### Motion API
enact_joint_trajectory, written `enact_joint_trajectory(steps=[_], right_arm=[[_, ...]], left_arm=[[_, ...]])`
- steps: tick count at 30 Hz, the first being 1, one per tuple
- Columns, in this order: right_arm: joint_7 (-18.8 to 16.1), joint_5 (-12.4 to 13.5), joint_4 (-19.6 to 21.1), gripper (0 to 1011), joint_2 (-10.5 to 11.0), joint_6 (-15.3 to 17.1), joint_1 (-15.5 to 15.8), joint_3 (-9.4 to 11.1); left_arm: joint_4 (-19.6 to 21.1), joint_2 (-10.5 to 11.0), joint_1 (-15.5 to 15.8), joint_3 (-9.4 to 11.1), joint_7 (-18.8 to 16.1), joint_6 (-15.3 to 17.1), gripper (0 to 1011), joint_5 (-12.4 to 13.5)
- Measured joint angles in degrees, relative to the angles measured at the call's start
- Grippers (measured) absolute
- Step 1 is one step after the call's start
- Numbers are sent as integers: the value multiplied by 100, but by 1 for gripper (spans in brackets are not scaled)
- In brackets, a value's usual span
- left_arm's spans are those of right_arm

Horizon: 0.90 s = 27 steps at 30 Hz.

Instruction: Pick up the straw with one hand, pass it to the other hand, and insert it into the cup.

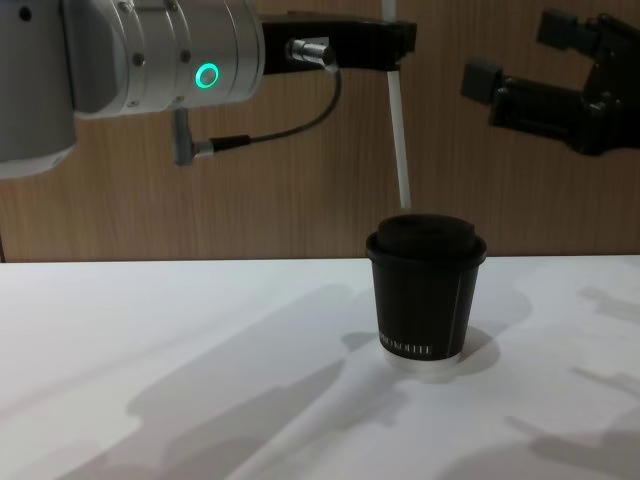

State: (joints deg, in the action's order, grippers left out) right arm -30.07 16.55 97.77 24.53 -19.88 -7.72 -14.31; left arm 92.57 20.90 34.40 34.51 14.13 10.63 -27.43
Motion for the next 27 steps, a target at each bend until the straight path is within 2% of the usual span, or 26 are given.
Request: enact_joint_trajectory(steps=[13, 27], right_arm=[[0, 0, 0, 1001, 0, 0, 0, 0], [0, 0, 0, 1001, 0, 0, 0, 0]], left_arm=[[-173, -112, 38, -12, 62, 2, 7, 67], [-159, -121, 18, -63, 115, 112, 7, 117]])
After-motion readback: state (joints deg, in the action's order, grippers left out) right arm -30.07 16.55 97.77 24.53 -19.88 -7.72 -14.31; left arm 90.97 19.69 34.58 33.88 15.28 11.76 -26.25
